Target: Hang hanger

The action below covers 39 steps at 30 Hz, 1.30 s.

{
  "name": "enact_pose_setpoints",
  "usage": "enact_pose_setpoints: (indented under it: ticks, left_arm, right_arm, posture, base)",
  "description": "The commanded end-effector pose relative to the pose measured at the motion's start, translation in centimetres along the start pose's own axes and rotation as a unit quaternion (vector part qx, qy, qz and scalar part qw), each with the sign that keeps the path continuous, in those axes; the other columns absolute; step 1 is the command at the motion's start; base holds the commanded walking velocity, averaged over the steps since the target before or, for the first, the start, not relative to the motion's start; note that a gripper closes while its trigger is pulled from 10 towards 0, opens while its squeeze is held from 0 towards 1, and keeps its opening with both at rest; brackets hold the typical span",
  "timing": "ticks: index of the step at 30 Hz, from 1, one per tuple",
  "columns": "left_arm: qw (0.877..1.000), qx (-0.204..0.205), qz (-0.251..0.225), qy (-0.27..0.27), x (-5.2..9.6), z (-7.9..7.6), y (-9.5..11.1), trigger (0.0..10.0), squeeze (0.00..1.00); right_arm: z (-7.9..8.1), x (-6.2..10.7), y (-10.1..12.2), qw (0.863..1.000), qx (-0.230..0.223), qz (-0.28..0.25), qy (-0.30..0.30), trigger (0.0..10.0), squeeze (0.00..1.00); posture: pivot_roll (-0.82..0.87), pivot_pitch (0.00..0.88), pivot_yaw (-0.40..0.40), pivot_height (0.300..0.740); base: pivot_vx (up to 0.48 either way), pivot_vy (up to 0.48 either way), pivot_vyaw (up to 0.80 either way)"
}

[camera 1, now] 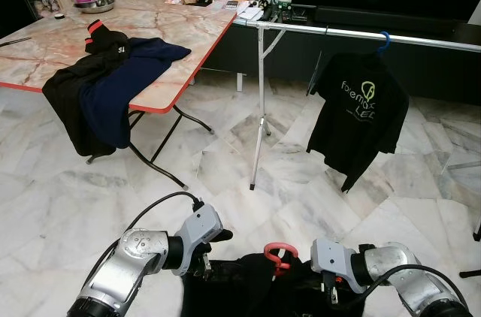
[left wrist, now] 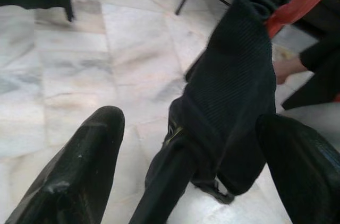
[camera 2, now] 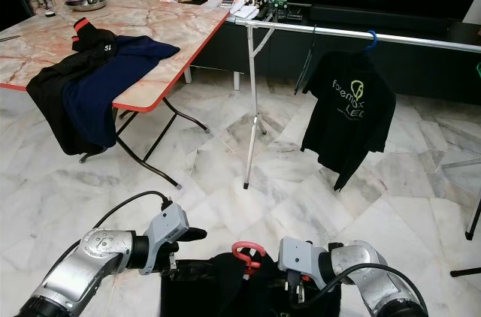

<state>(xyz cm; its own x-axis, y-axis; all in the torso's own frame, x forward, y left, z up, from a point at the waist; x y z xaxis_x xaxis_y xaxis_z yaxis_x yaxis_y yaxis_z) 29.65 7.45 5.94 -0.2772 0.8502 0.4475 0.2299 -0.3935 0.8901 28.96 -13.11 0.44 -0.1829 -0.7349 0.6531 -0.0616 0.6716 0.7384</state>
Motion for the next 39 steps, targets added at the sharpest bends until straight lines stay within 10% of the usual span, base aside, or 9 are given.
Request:
enact_pose_setpoints:
  ticks: [1,39]
  left_arm:
    - [1.000,-0.009,0.013,-0.018,-0.5,-0.5,-0.4,10.0,0.00]
    - [0.998,0.027,0.009,-0.057,-2.3,-0.7,-1.4,10.0,0.00]
  right_arm:
    - [-0.3,0.2,0.9,1.000,0.016,-0.018,0.000,0.0,0.00]
    - [-1.7,-1.0,4.9,0.995,0.032,-0.091,-0.017,0.0,0.00]
  posture:
    - [0.07,0.076,-0.037,0.740]
    - [0.07,0.073,-0.041,0.740]
  base:
    - [0.000,0.000,0.00]
    - [0.000,0.000,0.00]
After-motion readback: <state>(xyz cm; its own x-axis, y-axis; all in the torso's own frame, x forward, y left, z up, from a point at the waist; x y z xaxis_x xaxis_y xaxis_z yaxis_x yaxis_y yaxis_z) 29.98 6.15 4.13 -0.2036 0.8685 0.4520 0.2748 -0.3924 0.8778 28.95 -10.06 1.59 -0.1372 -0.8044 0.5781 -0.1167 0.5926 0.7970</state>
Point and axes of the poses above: a point about 5 cm out from each wrist's last joint towards the gripper, its own x axis pointing back from the gripper into the wrist, its own y axis along the axis of the wrist's last joint, z = x × y, the point moved 6 cm from there along -x, pointing out of the wrist towards the gripper, and after that the axes turned 4 degrees about x, right-handed, at the moved point
